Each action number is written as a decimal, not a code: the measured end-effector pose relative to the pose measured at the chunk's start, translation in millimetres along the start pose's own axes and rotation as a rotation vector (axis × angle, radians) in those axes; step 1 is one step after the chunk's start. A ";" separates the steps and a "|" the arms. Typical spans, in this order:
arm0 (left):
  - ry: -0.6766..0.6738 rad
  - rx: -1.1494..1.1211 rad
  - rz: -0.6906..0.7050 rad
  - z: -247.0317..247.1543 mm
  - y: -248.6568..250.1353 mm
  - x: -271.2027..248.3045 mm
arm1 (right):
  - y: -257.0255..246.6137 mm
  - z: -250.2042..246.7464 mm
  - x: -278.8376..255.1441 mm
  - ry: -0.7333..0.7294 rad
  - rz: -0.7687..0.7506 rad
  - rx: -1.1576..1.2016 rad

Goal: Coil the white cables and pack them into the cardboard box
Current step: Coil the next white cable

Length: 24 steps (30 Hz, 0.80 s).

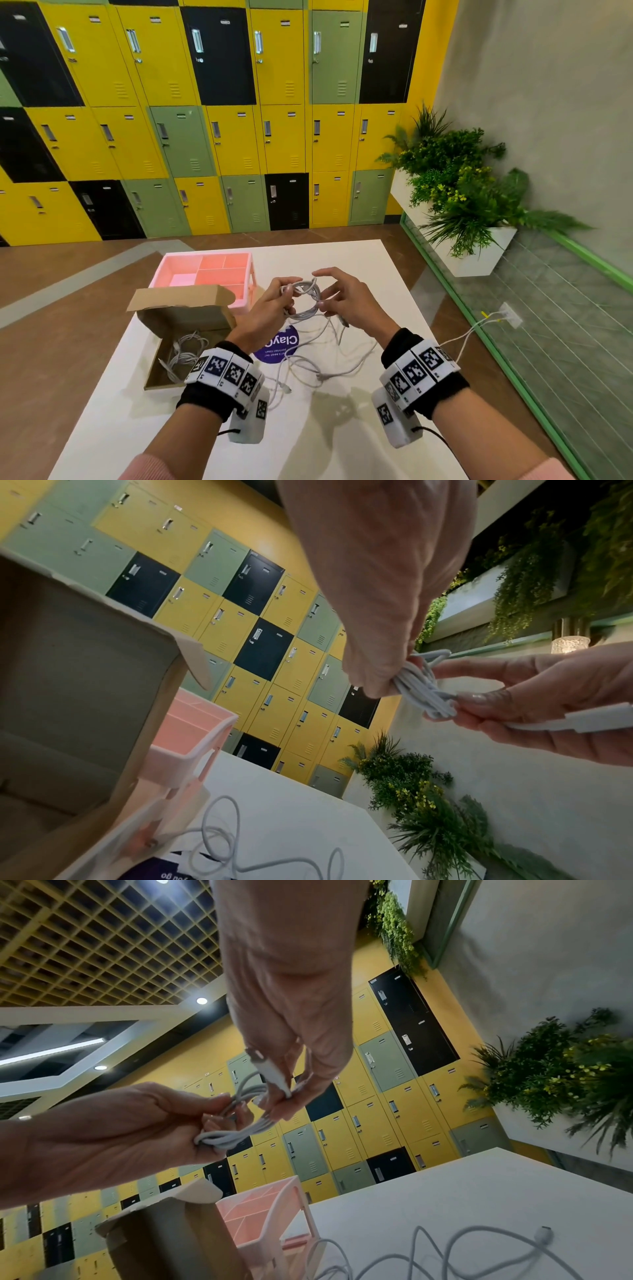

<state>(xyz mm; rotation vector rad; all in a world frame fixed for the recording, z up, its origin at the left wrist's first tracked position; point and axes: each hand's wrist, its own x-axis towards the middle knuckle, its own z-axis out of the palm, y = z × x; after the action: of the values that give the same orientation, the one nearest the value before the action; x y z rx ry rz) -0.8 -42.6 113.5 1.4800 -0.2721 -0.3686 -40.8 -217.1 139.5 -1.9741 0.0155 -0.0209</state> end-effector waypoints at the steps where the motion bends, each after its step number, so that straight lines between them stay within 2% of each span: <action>1: -0.016 -0.005 0.006 0.6 2.0 -1.6 | -0.6 0.2 0.2 -0.004 -0.004 -0.002; 5: -0.131 -0.022 0.060 3.2 7.7 -7.6 | -2.5 -1.1 0.4 -0.027 -0.006 -0.027; 7: -0.139 -0.031 0.090 2.4 7.8 -7.7 | -2.2 -1.1 0.5 -0.046 -0.006 -0.039; 13: 0.025 0.104 0.230 7.4 5.6 -7.3 | -1.1 0.2 -0.4 -0.071 -0.009 -0.065; 16: 0.147 0.109 0.251 10.2 1.4 -3.4 | -2.2 2.8 -1.1 -0.087 -0.009 -0.096; 19: 0.204 0.097 0.208 10.1 -4.4 2.2 | -2.3 4.1 -0.8 -0.099 -0.020 -0.144; 24: 0.196 0.125 0.104 5.9 -8.3 6.2 | -1.5 3.4 -0.3 -0.107 -0.057 -0.233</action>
<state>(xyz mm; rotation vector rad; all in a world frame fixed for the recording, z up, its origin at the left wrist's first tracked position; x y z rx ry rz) 1.9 -51.0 105.4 1.6055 -0.2168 -0.1228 -41.0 -213.4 139.6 -2.2060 -0.1127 0.0523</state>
